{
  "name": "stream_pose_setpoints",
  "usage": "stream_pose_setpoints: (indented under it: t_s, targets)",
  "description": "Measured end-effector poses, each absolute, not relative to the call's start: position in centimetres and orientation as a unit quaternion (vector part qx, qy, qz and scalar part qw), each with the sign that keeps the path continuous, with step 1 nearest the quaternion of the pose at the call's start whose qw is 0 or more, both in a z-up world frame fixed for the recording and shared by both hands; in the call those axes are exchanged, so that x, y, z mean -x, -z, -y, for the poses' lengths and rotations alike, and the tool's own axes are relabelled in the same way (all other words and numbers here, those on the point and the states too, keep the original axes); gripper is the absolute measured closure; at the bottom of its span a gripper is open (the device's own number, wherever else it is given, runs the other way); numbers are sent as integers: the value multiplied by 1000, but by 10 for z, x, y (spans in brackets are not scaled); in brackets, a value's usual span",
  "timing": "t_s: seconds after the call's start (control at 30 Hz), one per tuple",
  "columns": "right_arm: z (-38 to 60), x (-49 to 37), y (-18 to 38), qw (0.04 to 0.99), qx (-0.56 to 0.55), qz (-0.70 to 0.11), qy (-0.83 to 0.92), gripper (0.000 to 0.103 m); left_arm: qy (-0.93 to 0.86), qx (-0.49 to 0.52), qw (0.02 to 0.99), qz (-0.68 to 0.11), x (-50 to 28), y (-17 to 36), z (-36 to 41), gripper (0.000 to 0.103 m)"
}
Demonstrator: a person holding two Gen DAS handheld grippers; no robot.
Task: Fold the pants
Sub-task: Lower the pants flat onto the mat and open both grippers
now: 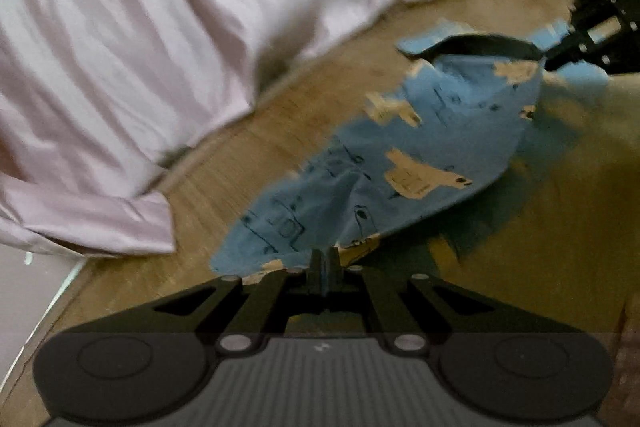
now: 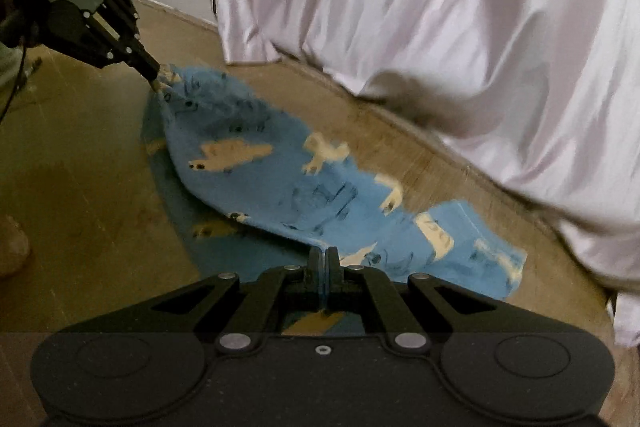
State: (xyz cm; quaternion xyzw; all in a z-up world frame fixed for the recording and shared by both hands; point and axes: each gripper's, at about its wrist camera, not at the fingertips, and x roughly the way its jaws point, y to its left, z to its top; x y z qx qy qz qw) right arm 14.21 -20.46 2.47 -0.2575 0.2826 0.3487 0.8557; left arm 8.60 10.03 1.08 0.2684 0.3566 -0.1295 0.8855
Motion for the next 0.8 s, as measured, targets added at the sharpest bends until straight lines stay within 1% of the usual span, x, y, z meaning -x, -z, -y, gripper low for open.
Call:
stream_pose_setpoints:
  t_s: [0.13, 0.23, 0.43, 0.5, 0.6, 0.67, 0.7, 0.73, 0.8]
  targets:
    - [202, -135, -13, 868, 238, -287, -329, 103, 128, -276, 879, -368, -85, 5, -95, 103]
    - [204, -129, -25, 876, 238, -266, -324, 103, 128, -271, 882, -364, -81, -2, -97, 103]
    - [208, -112, -35, 868, 255, -259, -338, 103, 133, -272, 878, -370, -81, -2, -103, 103]
    - [206, -102, -31, 859, 273, -263, -345, 103, 136, -274, 876, -372, -80, 1, -102, 103]
    - [207, -98, -19, 857, 270, -278, -340, 103, 137, -274, 873, -381, -79, 5, -102, 103]
    - [207, -98, -14, 858, 271, -286, -329, 94, 135, -275, 872, -382, -79, 7, -102, 103]
    - [208, -99, -13, 862, 268, -287, -321, 85, 135, -275, 872, -382, -78, 6, -102, 103]
    - [211, -102, -14, 865, 257, -295, -315, 79, 134, -274, 872, -382, -78, 6, -101, 103]
    - [219, -113, -15, 873, 215, -318, -301, 77, 134, -275, 873, -380, -78, 5, -101, 103]
